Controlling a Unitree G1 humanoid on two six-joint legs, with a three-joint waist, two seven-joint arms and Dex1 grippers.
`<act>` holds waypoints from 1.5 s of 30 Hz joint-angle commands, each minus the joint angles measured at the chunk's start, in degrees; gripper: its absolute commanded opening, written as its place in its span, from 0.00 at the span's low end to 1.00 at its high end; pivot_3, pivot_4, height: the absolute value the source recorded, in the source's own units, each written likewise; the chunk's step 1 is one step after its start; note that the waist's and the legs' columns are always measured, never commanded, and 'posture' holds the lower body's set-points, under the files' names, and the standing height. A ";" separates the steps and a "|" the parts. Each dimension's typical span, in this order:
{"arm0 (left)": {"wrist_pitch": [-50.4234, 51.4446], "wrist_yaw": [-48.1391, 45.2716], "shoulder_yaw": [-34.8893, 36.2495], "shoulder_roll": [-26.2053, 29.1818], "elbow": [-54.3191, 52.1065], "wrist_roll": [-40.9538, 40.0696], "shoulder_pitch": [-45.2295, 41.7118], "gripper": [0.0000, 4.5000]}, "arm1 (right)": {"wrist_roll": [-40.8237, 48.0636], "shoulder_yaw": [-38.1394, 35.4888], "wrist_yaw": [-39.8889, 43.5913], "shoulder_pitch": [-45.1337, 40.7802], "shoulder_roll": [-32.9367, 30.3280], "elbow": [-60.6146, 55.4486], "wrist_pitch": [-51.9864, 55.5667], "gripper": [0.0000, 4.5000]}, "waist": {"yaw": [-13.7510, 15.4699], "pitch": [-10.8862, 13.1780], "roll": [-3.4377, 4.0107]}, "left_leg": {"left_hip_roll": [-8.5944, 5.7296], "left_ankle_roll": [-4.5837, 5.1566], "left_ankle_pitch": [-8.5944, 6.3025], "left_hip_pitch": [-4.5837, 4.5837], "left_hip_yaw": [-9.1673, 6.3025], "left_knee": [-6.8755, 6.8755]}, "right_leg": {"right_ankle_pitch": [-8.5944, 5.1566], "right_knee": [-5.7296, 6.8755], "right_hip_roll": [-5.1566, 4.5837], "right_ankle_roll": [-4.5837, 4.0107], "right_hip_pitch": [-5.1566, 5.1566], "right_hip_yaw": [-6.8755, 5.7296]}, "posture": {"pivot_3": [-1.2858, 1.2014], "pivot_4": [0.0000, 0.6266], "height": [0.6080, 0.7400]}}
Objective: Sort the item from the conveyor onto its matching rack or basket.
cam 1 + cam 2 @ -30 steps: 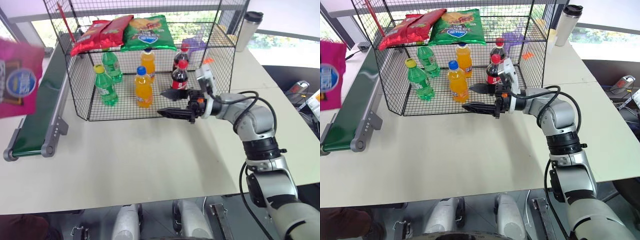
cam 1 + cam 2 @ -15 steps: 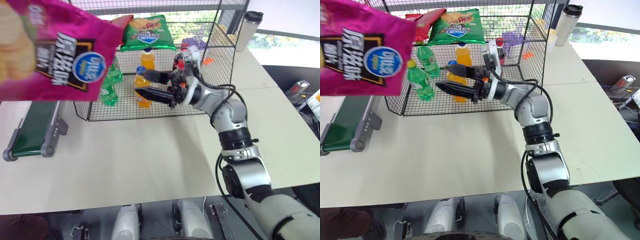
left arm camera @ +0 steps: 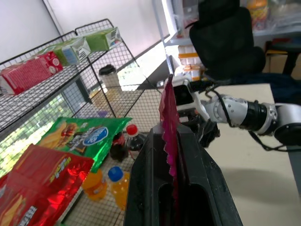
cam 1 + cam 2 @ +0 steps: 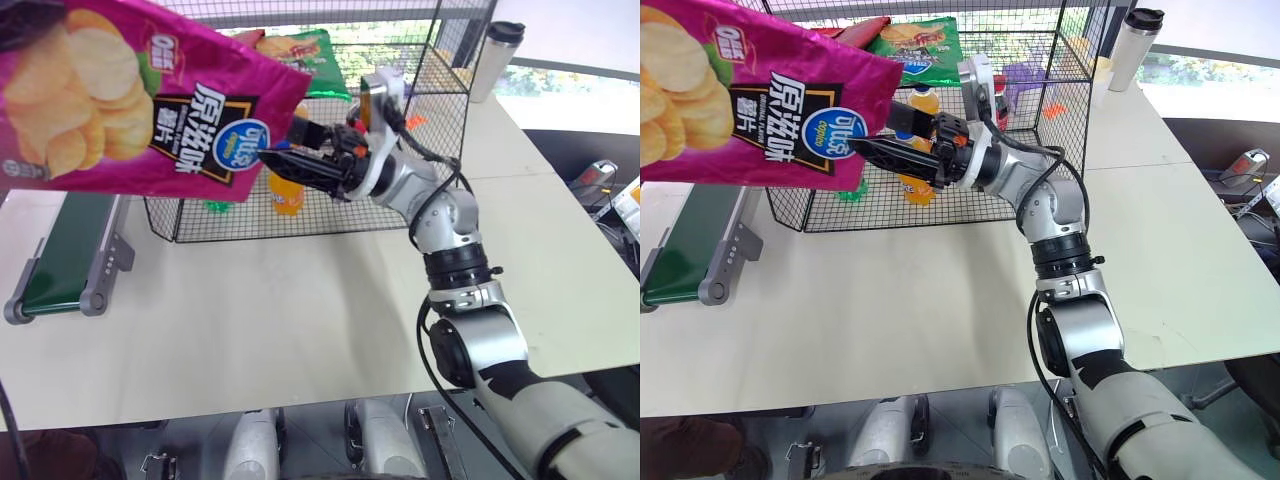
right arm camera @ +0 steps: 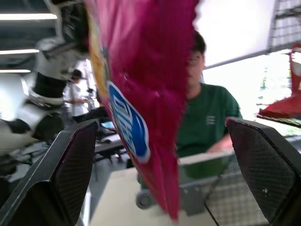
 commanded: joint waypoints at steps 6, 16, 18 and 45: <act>1.02 0.19 -0.67 -2.91 1.25 5.42 -4.69 0.00 | 0.99 0.49 -0.80 -0.08 1.85 -4.12 0.90 0.24 | 0.29 -0.02 -0.03 | -0.01 -0.01 0.01 -0.01 -0.02 0.06 | 0.00 0.00 0.00 0.00 0.02 0.01 | 0.52 0.24 1.00; 3.69 0.23 3.07 -5.66 0.02 11.60 2.52 0.12 | 3.57 -1.69 -2.81 2.79 -4.47 -14.44 6.27 0.00 | 0.25 -0.02 -0.04 | -0.01 -0.02 0.01 -0.01 -0.03 0.06 | 0.00 0.02 0.00 0.01 0.02 0.02 | 0.52 0.24 1.00; 2.87 0.92 5.43 -7.03 0.20 13.97 6.23 0.26 | 4.47 -2.67 -4.66 4.13 -6.95 -18.40 7.95 0.00 | 0.27 -0.02 -0.03 | -0.01 -0.02 0.01 -0.01 -0.04 0.06 | 0.00 0.05 0.00 0.01 0.01 0.02 | 0.52 0.24 1.00; -5.77 34.90 -6.52 -47.15 -25.45 25.69 13.46 0.45 | -53.80 5.09 -41.55 7.27 -41.56 -13.34 -36.60 0.00 | 0.21 -0.06 -0.07 | -0.12 -0.04 0.05 0.10 0.07 0.24 | 0.15 -0.13 -0.06 0.21 0.22 0.26 | 0.52 0.24 1.00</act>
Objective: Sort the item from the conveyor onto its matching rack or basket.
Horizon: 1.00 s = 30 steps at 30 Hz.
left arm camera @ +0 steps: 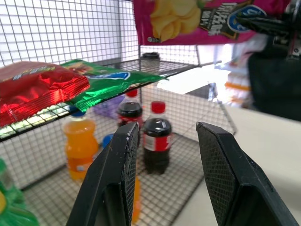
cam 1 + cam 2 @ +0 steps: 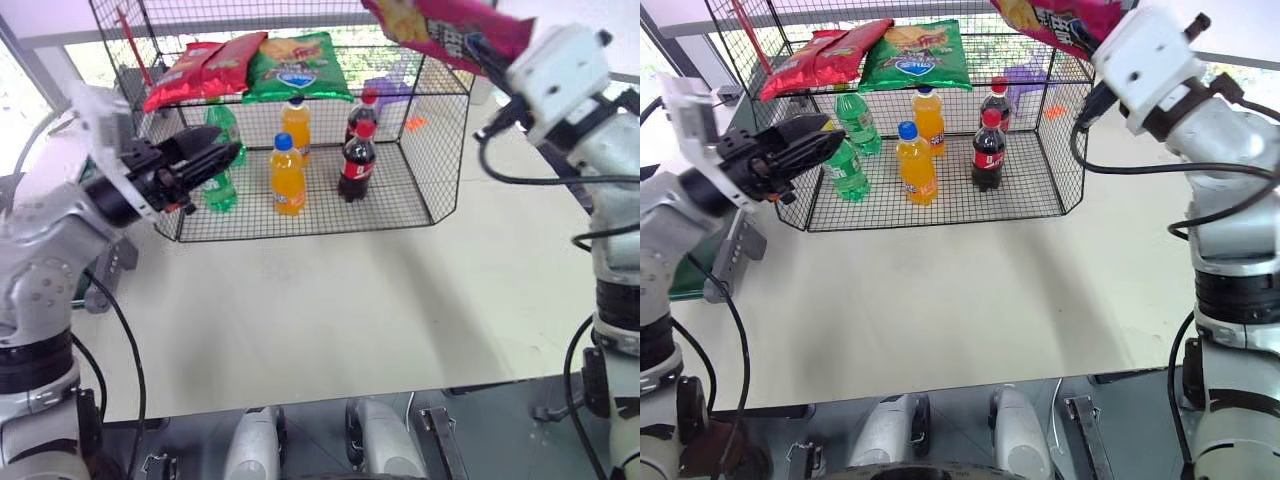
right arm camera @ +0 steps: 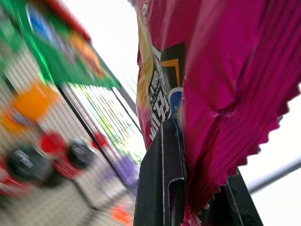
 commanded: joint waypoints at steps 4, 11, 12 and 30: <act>-2.20 5.34 -0.71 -4.01 -6.95 1.87 2.67 0.45 | -16.97 9.63 -9.53 -10.08 2.04 19.17 -15.93 0.00 | -0.09 0.00 0.00 | 0.00 -0.01 0.01 -0.04 0.01 -0.01 | 0.00 -0.05 0.00 0.00 -0.02 0.02 | 0.52 0.24 1.00; -1.91 7.47 -0.18 -5.28 -10.62 1.05 8.86 0.45 | -34.23 19.62 -21.01 -22.37 5.48 37.76 -17.76 0.00 | -0.08 0.01 0.01 | 0.00 -0.16 0.09 -0.06 0.01 -0.04 | 0.00 -0.04 -0.01 -0.01 -0.07 0.04 | 0.52 0.24 1.00; -1.96 7.67 -0.29 -5.43 -10.79 1.01 9.15 0.45 | -34.47 19.42 -22.39 -23.39 6.09 39.39 -16.71 0.00 | 0.06 0.01 0.01 | 0.00 -0.17 0.10 -0.08 0.00 -0.04 | 0.00 -0.04 -0.01 -0.02 -0.09 0.04 | 0.52 0.24 1.00; -3.60 7.20 -2.88 -6.82 -8.22 2.72 9.64 0.45 | -36.82 17.11 -19.68 -18.29 8.50 31.63 -0.61 0.00 | 0.29 0.00 0.01 | -0.02 -0.19 0.12 -0.10 -0.06 -0.05 | 0.01 -0.06 -0.02 -0.01 -0.04 0.00 | 0.52 0.24 1.00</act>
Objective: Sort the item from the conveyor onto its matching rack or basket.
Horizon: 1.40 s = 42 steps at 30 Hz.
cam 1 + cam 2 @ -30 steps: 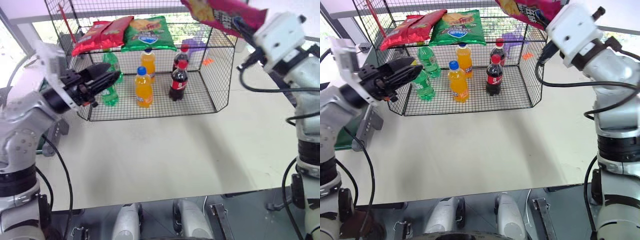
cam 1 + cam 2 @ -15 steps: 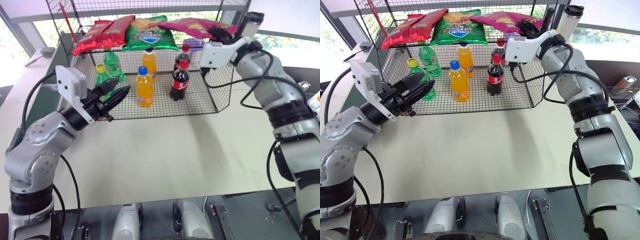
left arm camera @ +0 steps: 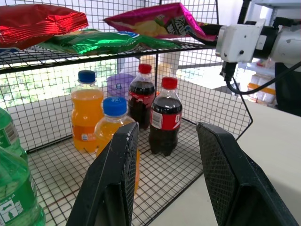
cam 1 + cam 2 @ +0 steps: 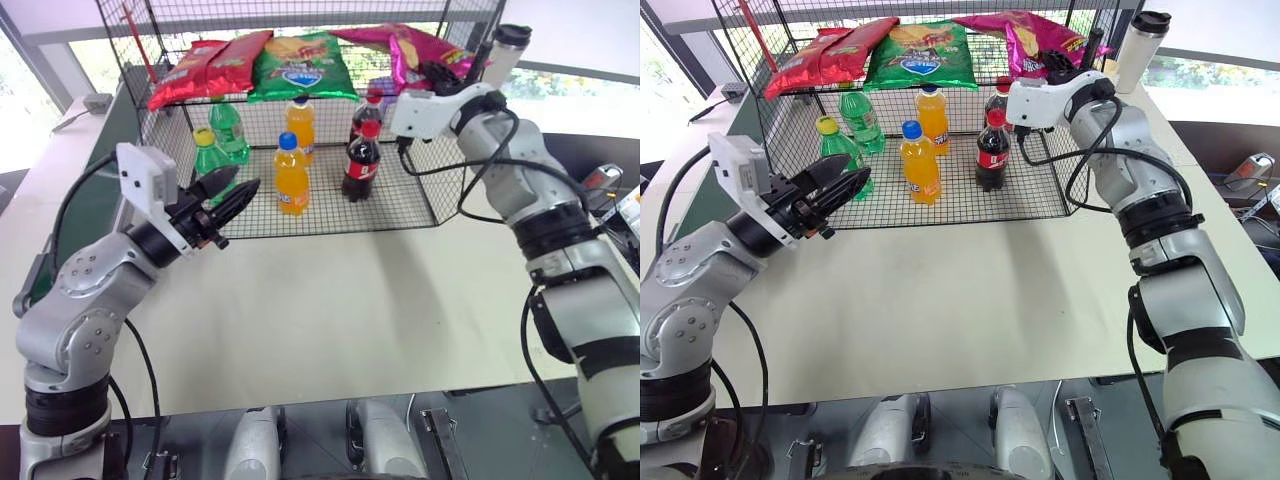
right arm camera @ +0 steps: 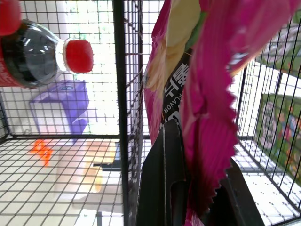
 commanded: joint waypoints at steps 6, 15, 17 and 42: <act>-1.32 -1.37 -0.83 -0.53 0.45 0.43 -1.50 0.45 | 0.19 -8.47 0.58 5.86 -3.57 -18.41 8.43 0.00 | 0.13 0.00 0.00 | -0.02 0.00 0.00 -0.03 -0.03 -0.02 | 0.00 -0.03 -0.01 0.01 0.01 -0.01 | 0.52 0.24 1.00; -1.67 -1.96 -2.24 -1.45 2.37 1.14 -3.86 0.45 | -1.67 -5.06 -1.37 3.86 0.70 -11.81 8.56 0.00 | -0.41 0.00 0.00 | 0.00 0.00 0.00 0.05 -0.03 -0.02 | 0.01 0.03 0.04 0.00 0.01 -0.01 | 0.52 0.24 1.00; -1.68 -1.91 -2.26 -1.67 2.39 1.50 -3.96 0.45 | -1.14 -3.59 -0.86 2.26 2.54 -7.31 7.18 0.00 | -0.45 0.00 0.00 | 0.00 0.00 0.00 0.04 -0.03 -0.02 | 0.01 0.01 0.04 0.00 0.01 -0.01 | 0.52 0.24 1.00; -3.10 -3.11 -2.94 -3.63 4.55 4.38 -3.39 0.46 | 6.48 -6.20 6.90 6.19 3.16 -18.74 0.38 0.83 | -0.29 -0.01 0.00 | 0.01 -0.01 0.01 0.09 -0.04 -0.07 | 0.01 0.01 0.04 0.01 0.05 -0.01 | 0.52 0.24 1.00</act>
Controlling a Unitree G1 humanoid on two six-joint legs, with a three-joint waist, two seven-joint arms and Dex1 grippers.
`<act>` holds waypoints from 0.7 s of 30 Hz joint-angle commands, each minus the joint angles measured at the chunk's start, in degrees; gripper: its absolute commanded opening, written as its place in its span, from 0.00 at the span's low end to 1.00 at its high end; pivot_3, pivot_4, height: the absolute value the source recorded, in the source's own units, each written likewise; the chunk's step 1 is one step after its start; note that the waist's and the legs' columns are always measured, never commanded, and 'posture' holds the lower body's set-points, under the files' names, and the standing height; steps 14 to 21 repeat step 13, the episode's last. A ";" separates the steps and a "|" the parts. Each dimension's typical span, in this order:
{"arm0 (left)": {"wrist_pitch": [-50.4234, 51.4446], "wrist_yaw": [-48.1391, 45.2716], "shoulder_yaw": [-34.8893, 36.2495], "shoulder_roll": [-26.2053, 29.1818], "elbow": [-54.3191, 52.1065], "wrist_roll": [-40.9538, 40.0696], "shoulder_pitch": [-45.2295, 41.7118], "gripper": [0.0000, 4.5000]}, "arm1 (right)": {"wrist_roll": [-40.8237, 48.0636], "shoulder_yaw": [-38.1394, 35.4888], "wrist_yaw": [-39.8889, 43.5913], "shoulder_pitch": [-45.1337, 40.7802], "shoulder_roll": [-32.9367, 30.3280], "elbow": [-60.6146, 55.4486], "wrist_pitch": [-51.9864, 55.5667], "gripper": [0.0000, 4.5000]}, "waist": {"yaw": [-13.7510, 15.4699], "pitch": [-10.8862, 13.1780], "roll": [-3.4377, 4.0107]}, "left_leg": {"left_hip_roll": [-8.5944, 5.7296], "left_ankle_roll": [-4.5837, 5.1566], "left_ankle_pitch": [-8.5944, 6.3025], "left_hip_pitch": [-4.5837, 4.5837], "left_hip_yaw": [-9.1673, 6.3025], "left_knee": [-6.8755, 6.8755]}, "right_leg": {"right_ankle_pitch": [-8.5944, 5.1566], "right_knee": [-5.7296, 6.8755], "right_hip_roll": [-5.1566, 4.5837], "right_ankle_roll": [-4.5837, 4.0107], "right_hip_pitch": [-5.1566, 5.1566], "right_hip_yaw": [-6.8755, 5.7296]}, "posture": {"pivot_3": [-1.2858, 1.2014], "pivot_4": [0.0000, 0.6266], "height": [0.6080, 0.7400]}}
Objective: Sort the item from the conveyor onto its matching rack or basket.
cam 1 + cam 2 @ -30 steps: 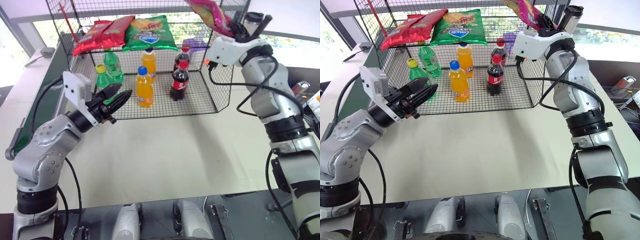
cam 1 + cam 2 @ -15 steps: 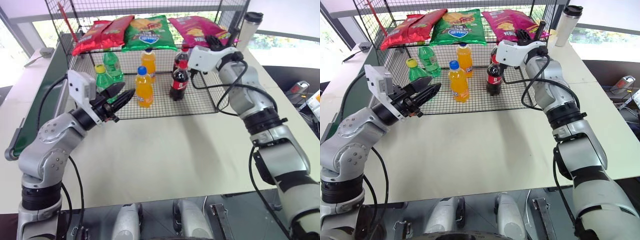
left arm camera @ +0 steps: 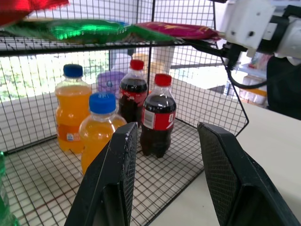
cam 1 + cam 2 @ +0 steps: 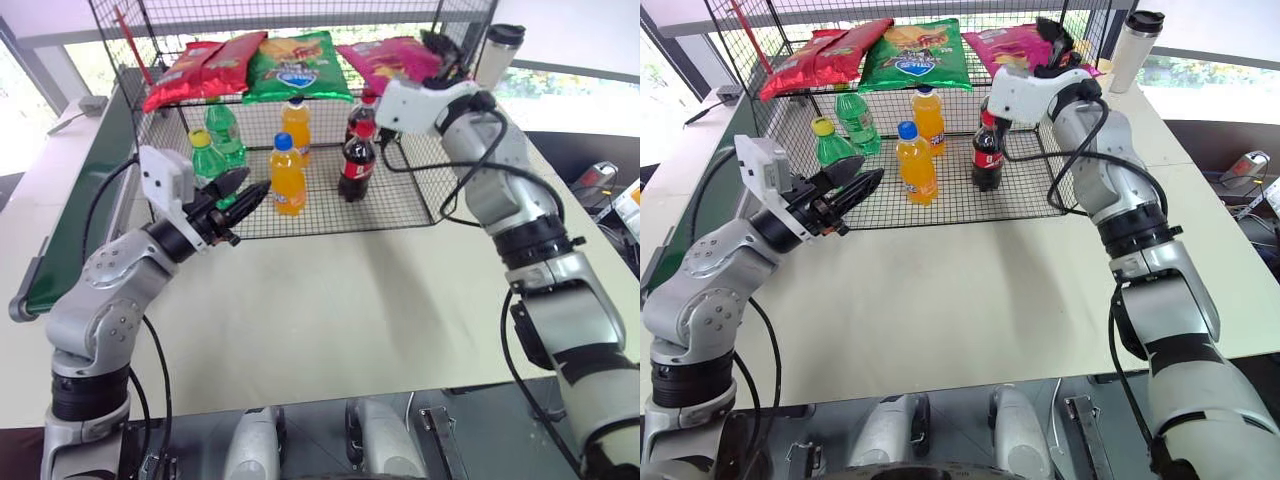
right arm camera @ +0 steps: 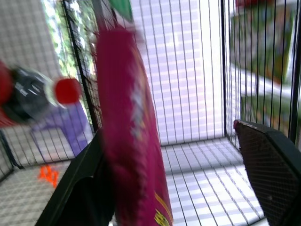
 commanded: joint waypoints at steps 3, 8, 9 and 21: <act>-1.79 -0.69 0.15 -0.12 -0.11 0.58 -1.19 0.46 | 7.05 -4.08 5.41 4.75 -0.87 -12.37 -2.86 0.83 | 0.12 0.00 0.00 | 0.00 0.00 0.00 0.00 0.00 0.00 | 0.00 0.00 0.00 0.00 0.00 0.00 | 0.52 0.24 1.00; -1.20 -1.05 0.99 0.14 -0.74 -0.41 0.10 0.46 | 22.19 -13.13 10.10 12.51 -0.10 -22.42 -3.57 0.83 | 0.37 0.00 0.00 | 0.00 0.00 0.00 -0.03 -0.02 0.03 | 0.00 -0.03 -0.01 0.00 0.02 -0.02 | 0.52 0.24 1.00; -0.81 -1.47 1.34 0.88 -1.10 -0.48 0.91 0.46 | 27.07 -15.97 11.65 14.29 0.19 -25.07 -3.00 0.83 | 0.43 0.00 -0.01 | -0.01 0.00 0.00 -0.04 -0.02 0.03 | 0.00 -0.04 -0.01 0.00 0.02 -0.03 | 0.52 0.24 1.00; -0.07 -4.08 2.15 4.64 -2.75 -0.61 4.78 0.46 | 48.79 -25.87 19.67 20.64 0.81 -37.11 9.92 0.83 | 0.34 0.00 -0.01 | 0.01 0.00 0.00 -0.03 -0.09 -0.01 | 0.00 -0.07 -0.01 0.01 0.08 -0.08 | 0.52 0.24 1.00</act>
